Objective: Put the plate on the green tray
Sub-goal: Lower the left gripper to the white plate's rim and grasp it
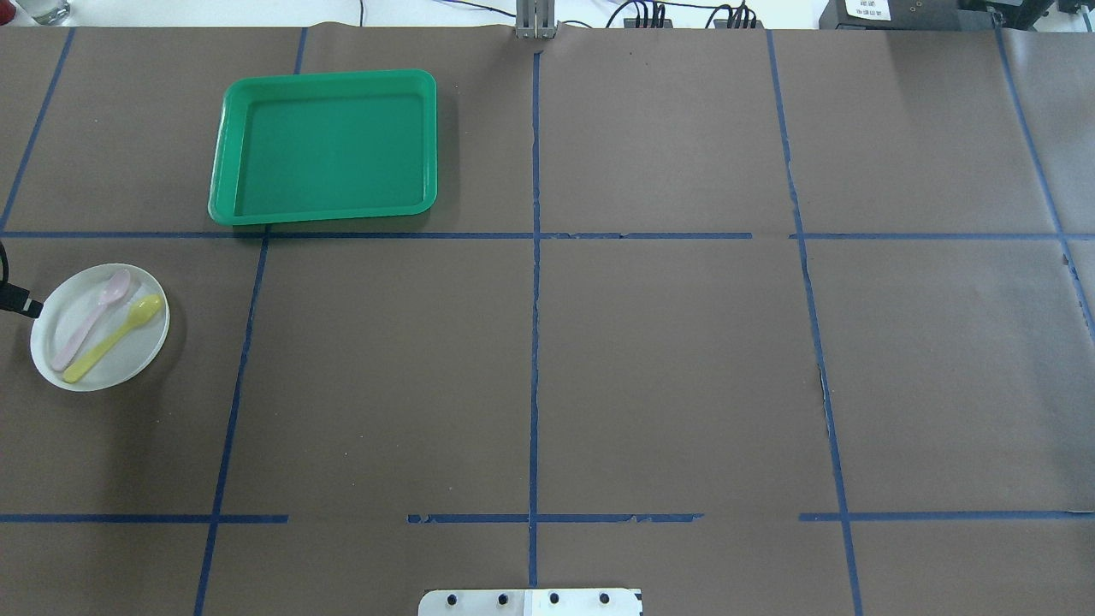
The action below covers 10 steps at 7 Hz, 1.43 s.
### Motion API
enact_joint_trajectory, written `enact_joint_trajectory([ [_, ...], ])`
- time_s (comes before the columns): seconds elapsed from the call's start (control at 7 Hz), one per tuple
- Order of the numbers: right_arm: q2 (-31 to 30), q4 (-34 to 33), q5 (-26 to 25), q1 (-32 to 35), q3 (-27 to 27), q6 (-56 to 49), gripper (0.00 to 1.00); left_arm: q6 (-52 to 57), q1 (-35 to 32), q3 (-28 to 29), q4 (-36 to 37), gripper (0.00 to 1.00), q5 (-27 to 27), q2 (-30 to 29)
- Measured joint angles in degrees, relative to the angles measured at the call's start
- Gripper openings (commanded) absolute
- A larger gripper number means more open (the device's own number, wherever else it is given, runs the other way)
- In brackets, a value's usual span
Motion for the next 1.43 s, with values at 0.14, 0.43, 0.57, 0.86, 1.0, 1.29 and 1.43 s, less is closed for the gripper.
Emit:
enact_joint_trajectory([
  [0.14, 0.0, -0.02, 0.0, 0.0, 0.0, -0.02, 1.0, 0.01, 0.64, 0.44, -0.11, 0.87, 0.01, -0.54],
  [0.43, 0.0, -0.05, 0.0, 0.0, -0.01, -0.02, 1.0, 0.07, 2.21, 0.66, -0.19, 0.59, 0.02, -1.27],
  [0.57, 0.0, -0.03, 0.0, 0.0, -0.02, -0.01, 1.0, 0.1, 2.54, 0.69, -0.17, 0.41, 0.02, -1.38],
  [0.86, 0.0, -0.04, 0.0, 0.0, -0.02, -0.02, 1.0, 0.26, 2.69, 0.76, -0.14, 0.05, 0.02, -1.42],
  [1.0, 0.0, -0.04, 0.0, 0.0, -0.01, -0.04, 1.0, 0.45, 2.71, 0.73, -0.17, 0.0, 0.0, -1.43],
  [1.29, 0.0, -0.06, 0.0, 0.0, 0.02, -0.01, 1.0, 1.33, 2.61, 0.03, -0.12, 0.0, -0.64, -1.01],
  [1.43, 0.0, -0.02, 0.0, 0.0, 0.02, 0.0, 1.0, 2.11, 2.12, -1.13, 0.21, 0.0, -3.23, -0.54],
])
